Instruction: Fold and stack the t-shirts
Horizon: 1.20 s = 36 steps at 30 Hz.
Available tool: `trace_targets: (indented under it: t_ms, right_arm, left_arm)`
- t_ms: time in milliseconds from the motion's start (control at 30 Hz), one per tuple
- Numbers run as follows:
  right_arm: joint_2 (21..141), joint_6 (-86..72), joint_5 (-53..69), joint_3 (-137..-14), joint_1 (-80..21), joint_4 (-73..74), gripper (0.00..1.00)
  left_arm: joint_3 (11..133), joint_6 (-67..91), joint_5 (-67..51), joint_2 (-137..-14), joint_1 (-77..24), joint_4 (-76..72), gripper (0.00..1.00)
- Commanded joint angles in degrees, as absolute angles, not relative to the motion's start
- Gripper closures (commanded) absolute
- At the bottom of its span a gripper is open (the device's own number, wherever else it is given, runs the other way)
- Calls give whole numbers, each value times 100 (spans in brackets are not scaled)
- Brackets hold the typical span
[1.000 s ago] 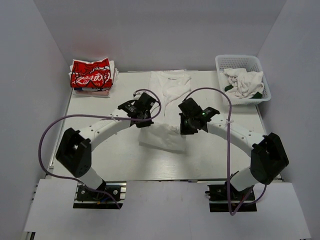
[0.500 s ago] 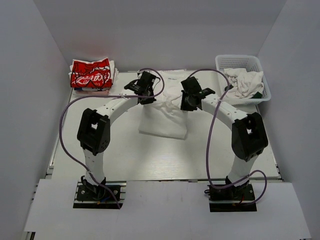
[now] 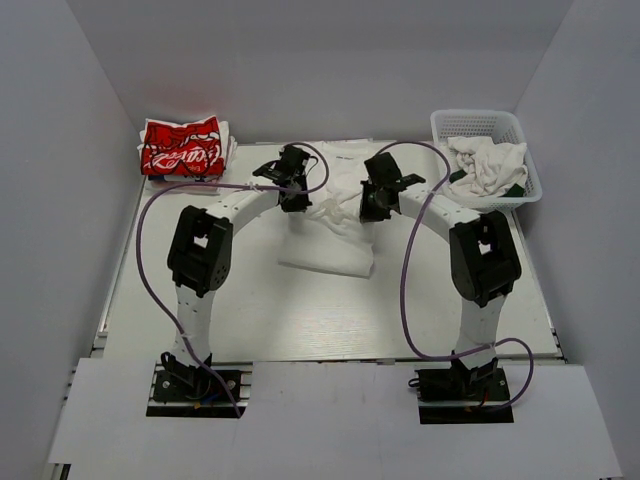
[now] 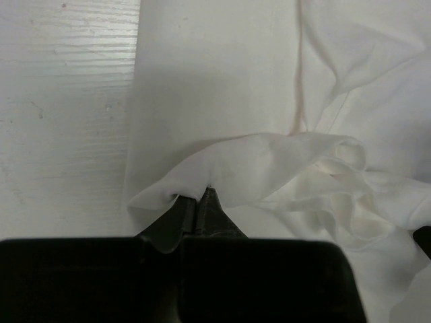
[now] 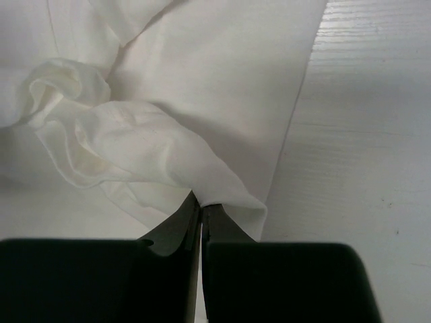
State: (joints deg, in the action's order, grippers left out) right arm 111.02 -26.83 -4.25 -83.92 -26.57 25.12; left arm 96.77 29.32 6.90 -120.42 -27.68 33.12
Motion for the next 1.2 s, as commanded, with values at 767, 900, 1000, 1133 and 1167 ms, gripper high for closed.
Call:
trace_targets:
  t_ms: [767,900,1000,1133,1167]
  right_arm:
    - [10636,-2277,1052,-8135,-1898,1091,9]
    - [9792,-2530,1670,-6624,-2047,712,9]
    - [9379,-2838,1845,-5631,-2083,519,9]
    - [9158,-3111,2373,-4862,-2101,-219,9]
    - [9184,-3120,2425,-4756,-2118,-324,9]
  left_arm:
    - [9786,2725,-184,-11570,-1740,2716,0]
    - [8396,2672,-683,-10936,-1802,2654,0]
    - [7543,2672,-633,-10645,-1802,2602,0]
    - [6410,2830,-633,-10126,-1802,2075,6]
    - [6329,2830,-685,-10125,-1802,2013,9]
